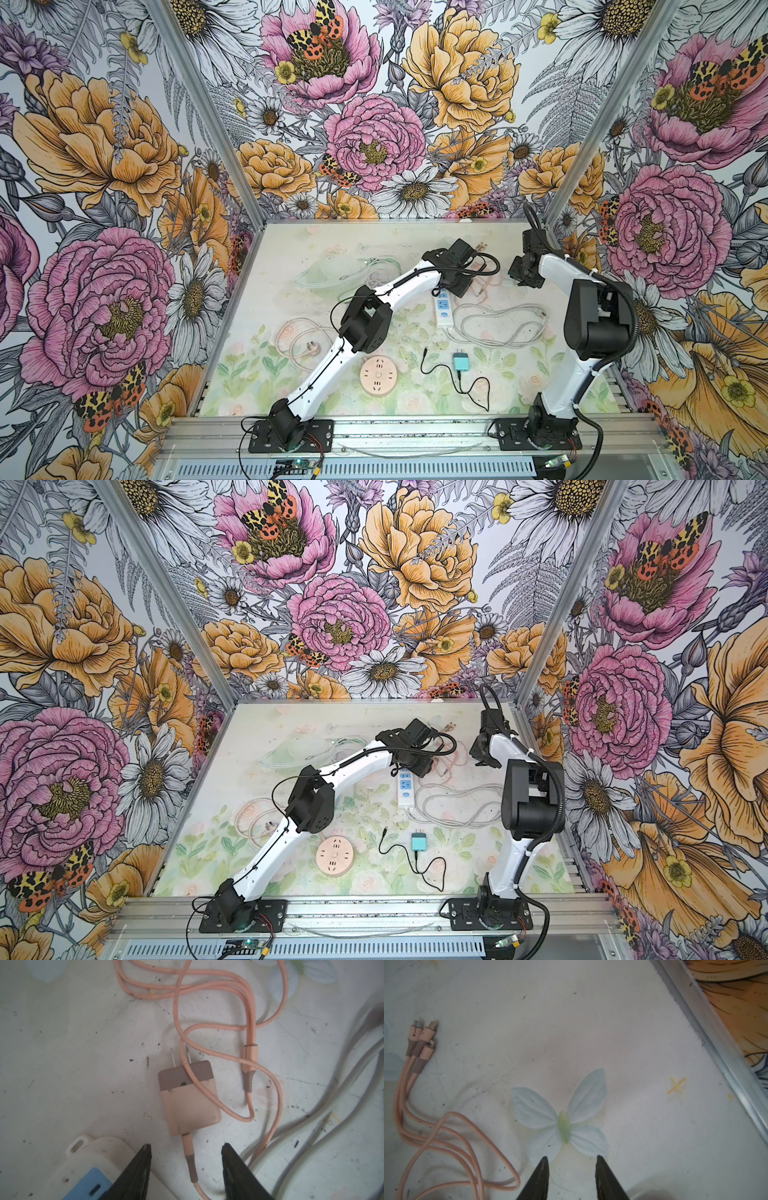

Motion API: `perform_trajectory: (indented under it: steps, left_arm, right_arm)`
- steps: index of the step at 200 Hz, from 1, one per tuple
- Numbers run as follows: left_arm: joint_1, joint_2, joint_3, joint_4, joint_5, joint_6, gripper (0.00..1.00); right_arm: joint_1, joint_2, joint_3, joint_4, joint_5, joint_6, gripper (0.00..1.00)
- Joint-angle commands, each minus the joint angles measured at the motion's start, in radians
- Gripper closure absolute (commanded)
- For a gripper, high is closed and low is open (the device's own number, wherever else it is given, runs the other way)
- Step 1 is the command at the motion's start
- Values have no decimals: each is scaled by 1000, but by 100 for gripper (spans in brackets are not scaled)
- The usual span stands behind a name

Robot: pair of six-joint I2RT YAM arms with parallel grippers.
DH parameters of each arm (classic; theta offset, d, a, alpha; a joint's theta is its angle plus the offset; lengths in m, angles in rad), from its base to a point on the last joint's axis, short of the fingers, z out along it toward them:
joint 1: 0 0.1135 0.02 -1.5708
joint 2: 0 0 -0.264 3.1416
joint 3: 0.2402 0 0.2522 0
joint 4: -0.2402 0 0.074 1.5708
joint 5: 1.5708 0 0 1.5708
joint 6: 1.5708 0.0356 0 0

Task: Insert the plug
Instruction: 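Lower the left gripper onto the pink charger and close it while the right hovers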

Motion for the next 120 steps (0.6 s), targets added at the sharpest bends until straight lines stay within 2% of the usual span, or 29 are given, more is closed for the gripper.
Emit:
perform_trajectory:
  steps: [1,94,120]
  left_arm:
    - [-9,30,54,7,18,-12,43]
    - [-23,67,56,14,-23,-18,43]
    - [-24,83,78,43,-47,-60,43]
  right_arm:
    - [2,-53,-19,5,-10,15,60]
    - [3,-96,-39,5,-24,25,59]
    - [6,-103,-48,5,-21,26,59]
